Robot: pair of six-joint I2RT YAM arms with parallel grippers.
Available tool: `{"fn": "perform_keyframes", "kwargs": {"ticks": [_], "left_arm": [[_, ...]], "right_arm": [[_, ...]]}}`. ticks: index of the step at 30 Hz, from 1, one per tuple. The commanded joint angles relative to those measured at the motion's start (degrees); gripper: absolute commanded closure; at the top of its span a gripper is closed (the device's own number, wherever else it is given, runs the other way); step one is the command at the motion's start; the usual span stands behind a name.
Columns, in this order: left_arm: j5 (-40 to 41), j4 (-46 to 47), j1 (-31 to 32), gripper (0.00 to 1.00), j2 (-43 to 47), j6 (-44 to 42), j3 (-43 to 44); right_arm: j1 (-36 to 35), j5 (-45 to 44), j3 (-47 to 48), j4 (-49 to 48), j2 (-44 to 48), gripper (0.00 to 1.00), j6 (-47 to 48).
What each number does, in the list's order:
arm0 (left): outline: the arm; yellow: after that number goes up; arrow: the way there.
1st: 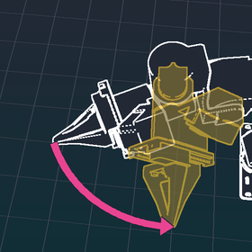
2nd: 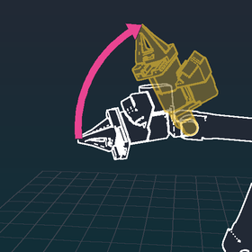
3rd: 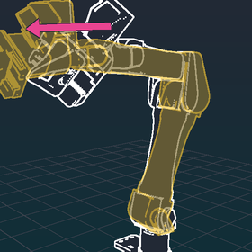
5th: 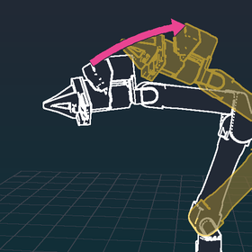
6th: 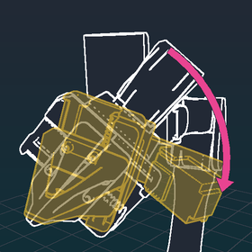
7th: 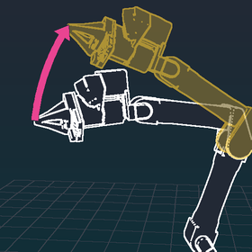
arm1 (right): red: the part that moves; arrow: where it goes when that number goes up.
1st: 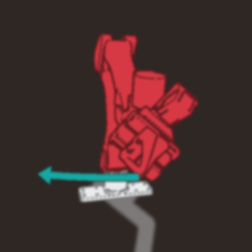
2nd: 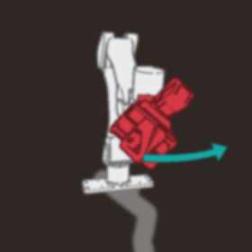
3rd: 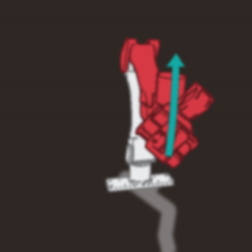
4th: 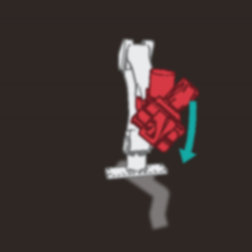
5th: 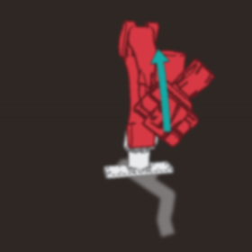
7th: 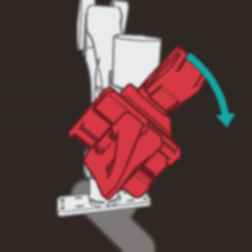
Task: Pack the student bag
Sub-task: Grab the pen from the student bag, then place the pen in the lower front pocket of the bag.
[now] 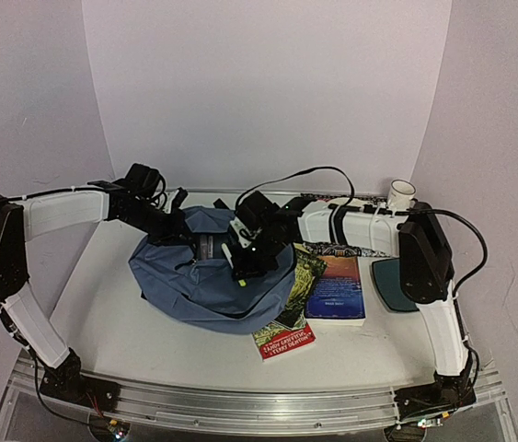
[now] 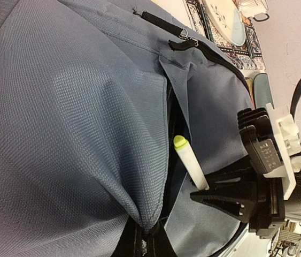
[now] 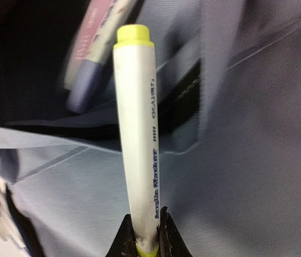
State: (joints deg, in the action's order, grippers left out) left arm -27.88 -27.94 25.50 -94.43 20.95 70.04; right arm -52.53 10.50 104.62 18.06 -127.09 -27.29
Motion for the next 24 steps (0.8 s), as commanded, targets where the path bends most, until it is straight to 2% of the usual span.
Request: {"fn": "perform_keyframes", "kwargs": {"ticks": [1,7,14,24], "left_arm": [[-1.3,3.14,0.42,1.0,-0.04,-0.47,3.25],[0.44,3.14,2.01,1.0,1.16,-1.79,3.31],[3.5,3.3,3.33,1.0,3.71,-2.81,2.31],[8.12,4.15,3.31,1.0,2.37,2.37,4.49]], "right_arm": [[0.0,7.09,3.51,1.54,1.65,1.0,-6.26],[0.56,13.56,8.53,1.36,-2.48,1.0,-15.83],[1.82,18.36,15.82,1.27,-7.27,1.0,-21.78],[1.41,19.25,7.51,0.34,-2.54,1.0,-21.83]]}}
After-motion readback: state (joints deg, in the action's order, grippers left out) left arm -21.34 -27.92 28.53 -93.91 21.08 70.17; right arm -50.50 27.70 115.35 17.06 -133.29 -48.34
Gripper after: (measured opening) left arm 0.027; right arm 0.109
